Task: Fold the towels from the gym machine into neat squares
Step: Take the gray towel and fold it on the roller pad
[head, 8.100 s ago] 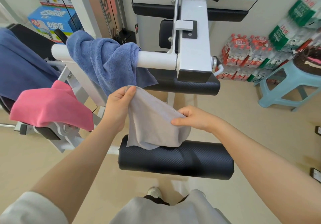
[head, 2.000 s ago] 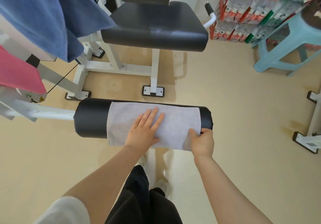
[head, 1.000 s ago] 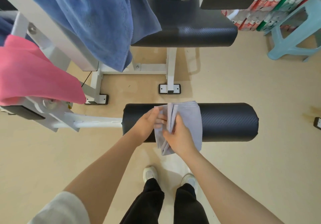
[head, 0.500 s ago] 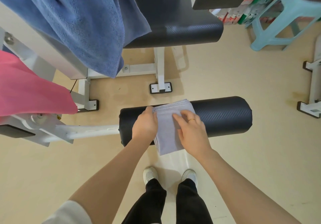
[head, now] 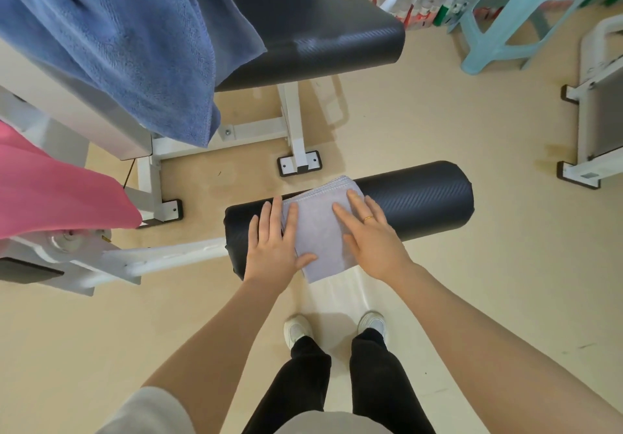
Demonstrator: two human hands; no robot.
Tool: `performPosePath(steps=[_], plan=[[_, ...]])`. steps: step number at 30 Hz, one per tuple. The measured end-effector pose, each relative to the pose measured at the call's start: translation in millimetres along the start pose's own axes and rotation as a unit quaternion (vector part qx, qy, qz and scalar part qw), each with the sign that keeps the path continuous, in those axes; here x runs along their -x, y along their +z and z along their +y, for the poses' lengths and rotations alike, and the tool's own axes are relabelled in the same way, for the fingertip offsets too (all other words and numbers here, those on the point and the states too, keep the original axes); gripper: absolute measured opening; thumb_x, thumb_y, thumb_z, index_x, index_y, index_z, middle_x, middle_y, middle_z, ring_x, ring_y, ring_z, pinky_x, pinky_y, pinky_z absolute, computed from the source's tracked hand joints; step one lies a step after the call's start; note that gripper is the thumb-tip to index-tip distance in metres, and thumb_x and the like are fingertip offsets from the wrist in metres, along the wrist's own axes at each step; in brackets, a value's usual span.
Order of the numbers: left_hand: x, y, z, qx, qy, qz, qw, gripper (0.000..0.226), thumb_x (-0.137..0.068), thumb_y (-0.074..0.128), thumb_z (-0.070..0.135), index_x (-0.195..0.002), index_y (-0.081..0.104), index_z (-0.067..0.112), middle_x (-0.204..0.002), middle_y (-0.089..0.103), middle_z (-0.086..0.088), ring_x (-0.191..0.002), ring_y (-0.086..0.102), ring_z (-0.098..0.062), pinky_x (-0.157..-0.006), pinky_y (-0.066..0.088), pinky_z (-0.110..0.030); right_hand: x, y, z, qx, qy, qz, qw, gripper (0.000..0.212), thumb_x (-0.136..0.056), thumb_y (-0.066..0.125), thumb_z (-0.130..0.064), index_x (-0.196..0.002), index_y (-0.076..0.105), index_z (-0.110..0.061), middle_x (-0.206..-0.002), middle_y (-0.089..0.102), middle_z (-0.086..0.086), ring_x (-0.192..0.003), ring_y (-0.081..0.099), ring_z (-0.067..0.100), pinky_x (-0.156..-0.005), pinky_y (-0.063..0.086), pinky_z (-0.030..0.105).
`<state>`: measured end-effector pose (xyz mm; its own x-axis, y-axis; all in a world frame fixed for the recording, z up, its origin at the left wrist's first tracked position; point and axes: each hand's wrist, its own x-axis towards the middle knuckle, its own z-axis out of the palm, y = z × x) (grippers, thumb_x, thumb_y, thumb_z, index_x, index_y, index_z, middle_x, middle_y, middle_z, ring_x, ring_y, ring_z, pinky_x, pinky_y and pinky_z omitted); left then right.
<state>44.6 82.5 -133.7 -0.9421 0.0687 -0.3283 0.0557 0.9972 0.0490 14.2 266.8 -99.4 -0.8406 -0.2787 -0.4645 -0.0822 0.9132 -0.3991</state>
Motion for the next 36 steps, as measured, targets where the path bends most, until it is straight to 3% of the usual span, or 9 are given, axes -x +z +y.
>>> performPosePath(steps=[5, 8, 11, 18, 20, 23, 29, 32, 36], plan=[[0.2, -18.5, 3.9, 0.045, -0.011, -0.068, 0.997, 0.117, -0.072, 0.059, 0.066, -0.147, -0.013, 0.013, -0.155, -0.021, -0.015, -0.144, -0.011, -0.033, -0.117, -0.003, -0.045, -1.7, -9.4, -1.7, -0.275, 0.180, 0.112, 0.938, 0.046, -0.097, 0.036, -0.015, -0.142, 0.027, -0.010, -0.120, 0.052, 0.008, -0.109, 0.049, 0.026, -0.088, 0.039, 0.034], [0.0, -28.8, 8.1, 0.047, -0.032, -0.113, 0.992, 0.125, -0.071, 0.067, 0.059, -0.144, -0.022, 0.012, -0.153, -0.028, -0.013, -0.143, -0.017, -0.033, -0.116, -0.005, -0.045, -3.1, -21.2, -5.5, -0.369, 0.245, 0.052, 0.895, 0.018, -0.093, 0.042, -0.020, -0.105, 0.048, -0.008, -0.083, 0.050, 0.005, -0.083, 0.046, 0.025, -0.064, 0.036, 0.029], [-1.8, -37.2, 11.8, 0.061, -0.065, -0.181, 0.980, 0.123, -0.073, 0.069, 0.049, -0.143, -0.027, 0.016, -0.152, -0.030, -0.012, -0.143, -0.019, -0.034, -0.117, -0.003, -0.044, 0.4, -34.8, -10.3, -0.454, 0.236, -0.012, 0.859, 0.029, -0.086, 0.058, -0.023, -0.102, 0.059, 0.001, -0.094, 0.066, 0.012, -0.083, 0.058, 0.025, -0.070, 0.045, 0.033], [-22.3, -71.5, 33.6, 0.215, -0.088, -0.117, 0.966, 0.056, -0.092, 0.033, 0.014, -0.145, 0.024, 0.028, -0.158, -0.008, -0.008, -0.144, -0.012, -0.032, -0.116, 0.001, -0.044, 7.8, -62.2, -4.4, -0.554, 0.175, -0.122, 0.804, 0.042, -0.064, 0.060, -0.026, -0.104, 0.062, -0.013, -0.108, 0.067, 0.016, -0.099, 0.063, 0.032, -0.091, 0.048, 0.043], [-31.2, -81.3, 53.0, 0.367, -0.109, -0.078, 0.921, 0.041, -0.096, 0.031, 0.028, -0.136, 0.039, 0.028, -0.152, 0.024, -0.009, -0.142, 0.012, -0.032, -0.114, 0.018, -0.044, 11.2, -81.0, 15.7, -0.600, 0.151, -0.148, 0.771, 0.044, -0.059, 0.057, -0.023, -0.102, 0.061, -0.012, -0.100, 0.066, 0.012, -0.094, 0.062, 0.029, -0.085, 0.049, 0.037], [-44.4, -106.5, 102.1, 0.596, -0.173, -0.063, 0.782, 0.048, -0.095, 0.038, 0.048, -0.132, 0.040, 0.017, -0.125, 0.052, 0.002, -0.114, 0.050, -0.019, -0.092, 0.040, -0.031, 18.3, -122.5, 60.3, -0.658, 0.117, -0.159, 0.727, 0.039, -0.059, 0.050, -0.014, -0.096, 0.062, -0.010, -0.081, 0.070, 0.005, -0.075, 0.067, 0.021, -0.064, 0.050, 0.027], [-94.2, -152.7, 223.8, 0.786, -0.210, -0.185, 0.551, 0.042, -0.088, 0.052, 0.051, -0.105, 0.067, 0.017, -0.104, 0.072, -0.006, -0.100, 0.066, -0.023, -0.082, 0.050, -0.035, 18.0, -209.2, 183.4, -0.687, 0.113, -0.138, 0.705, 0.050, -0.060, 0.050, -0.010, -0.108, 0.064, -0.008, -0.096, 0.069, 0.011, -0.088, 0.066, 0.030, -0.082, 0.050, 0.038], [-123.0, -172.0, 297.7, 0.822, -0.194, -0.169, 0.508, 0.034, -0.093, 0.049, 0.040, -0.102, 0.067, 0.013, -0.092, 0.075, -0.005, -0.093, 0.067, -0.023, -0.079, 0.051, -0.035, 22.8, -251.8, 250.3, -0.680, 0.106, -0.119, 0.716, 0.053, -0.065, 0.056, -0.012, -0.118, 0.059, -0.012, -0.098, 0.071, 0.008, -0.088, 0.068, 0.027, -0.079, 0.053, 0.038], [-162.4, -194.1, 386.2, 0.823, -0.115, -0.172, 0.529, 0.032, -0.094, 0.047, 0.039, -0.108, 0.064, 0.015, -0.095, 0.074, -0.001, -0.090, 0.070, -0.017, -0.074, 0.053, -0.031, 23.1, -297.4, 324.9, -0.662, 0.115, -0.032, 0.740, 0.039, -0.081, 0.066, -0.014, -0.120, 0.058, -0.012, -0.100, 0.072, 0.007, -0.083, 0.071, 0.021, -0.068, 0.056, 0.031]])
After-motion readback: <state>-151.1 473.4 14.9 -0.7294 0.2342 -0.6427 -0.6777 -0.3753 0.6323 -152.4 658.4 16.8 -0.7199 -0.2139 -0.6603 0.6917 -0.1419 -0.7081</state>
